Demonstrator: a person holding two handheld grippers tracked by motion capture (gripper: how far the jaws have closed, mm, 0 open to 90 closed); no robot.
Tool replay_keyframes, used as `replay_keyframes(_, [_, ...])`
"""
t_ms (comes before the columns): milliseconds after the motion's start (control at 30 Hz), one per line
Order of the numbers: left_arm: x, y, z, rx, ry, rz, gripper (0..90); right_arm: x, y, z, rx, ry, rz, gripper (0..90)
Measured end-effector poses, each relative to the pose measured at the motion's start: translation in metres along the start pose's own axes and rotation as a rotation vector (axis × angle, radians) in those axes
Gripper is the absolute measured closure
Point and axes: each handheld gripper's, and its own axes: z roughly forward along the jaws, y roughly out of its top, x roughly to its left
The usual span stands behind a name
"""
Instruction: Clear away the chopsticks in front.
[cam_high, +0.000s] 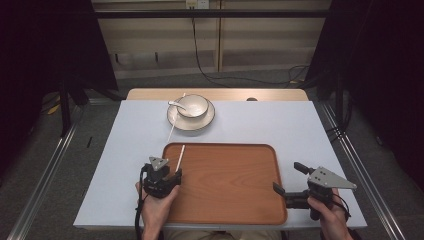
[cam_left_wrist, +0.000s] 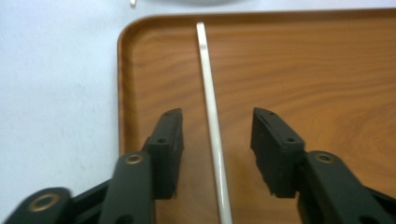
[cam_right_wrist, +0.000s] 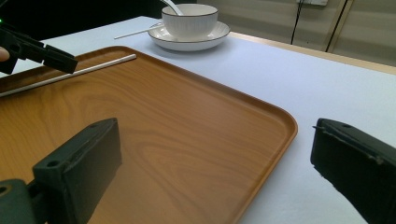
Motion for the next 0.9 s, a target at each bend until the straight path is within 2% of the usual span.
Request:
replay_keyframes(33, [0.001, 0.001, -0.001, -0.013, 0.013, 0.016, 47.1, 0.000, 0.000, 0.000, 0.001, -0.003, -0.001, 1.6])
replay_keyframes(67, [0.001, 0.002, -0.001, -0.028, 0.026, 0.022, 47.1, 0.000, 0.000, 0.000, 0.001, -0.003, -0.001, 1.6])
replay_keyframes(133, [0.002, 0.004, 0.000, -0.052, 0.059, 0.041, 41.3, 0.000, 0.000, 0.000, 0.003, -0.005, -0.001, 1.6])
replay_keyframes(167, [0.003, 0.005, 0.000, -0.048, 0.052, 0.059, 38.2, 0.000, 0.000, 0.000, 0.003, -0.004, 0.000, 1.6])
replay_keyframes(200, [0.004, 0.006, 0.000, -0.055, 0.023, 0.054, 35.5, 0.000, 0.000, 0.000, 0.002, -0.002, 0.000, 1.6])
replay_keyframes(233, [0.005, 0.008, 0.000, -0.068, 0.011, 0.050, 32.5, 0.000, 0.000, 0.000, 0.000, -0.003, -0.002, 1.6])
replay_keyframes(300, [0.008, 0.011, -0.001, -0.081, 0.010, 0.070, 27.7, 0.000, 0.000, 0.000, 0.001, -0.005, -0.001, 1.6])
replay_keyframes(367, [0.011, 0.014, 0.000, -0.111, -0.029, 0.046, 19.2, 0.000, 0.000, 0.000, 0.000, -0.002, -0.001, 1.6])
replay_keyframes(400, [0.012, 0.015, 0.000, -0.109, -0.037, 0.045, 16.8, 0.000, 0.000, 0.000, 0.001, -0.004, 0.000, 1.6])
replay_keyframes(500, [0.014, 0.020, 0.002, -0.134, -0.057, 0.068, 15.6, 0.000, 0.000, 0.001, 0.002, -0.005, 0.002, 1.6])
replay_keyframes(633, [0.021, 0.026, 0.007, -0.156, -0.077, 0.054, 15.4, 0.000, 0.000, 0.000, -0.001, -0.003, -0.002, 1.6])
replay_keyframes(700, [0.025, 0.030, 0.009, -0.161, -0.062, 0.064, 13.0, -0.001, 0.000, 0.000, 0.000, -0.003, -0.003, 1.6])
replay_keyframes(767, [0.029, 0.033, 0.011, -0.187, -0.053, 0.041, 11.9, -0.001, 0.000, 0.000, 0.001, -0.001, -0.001, 1.6])
replay_keyframes(833, [0.034, 0.038, 0.012, -0.197, -0.068, 0.033, 10.7, 0.000, 0.000, 0.000, 0.005, -0.003, 0.004, 1.6])
replay_keyframes(900, [0.039, 0.042, 0.014, -0.205, -0.049, 0.037, 9.1, -0.001, 0.000, 0.000, 0.005, -0.002, 0.004, 1.6])
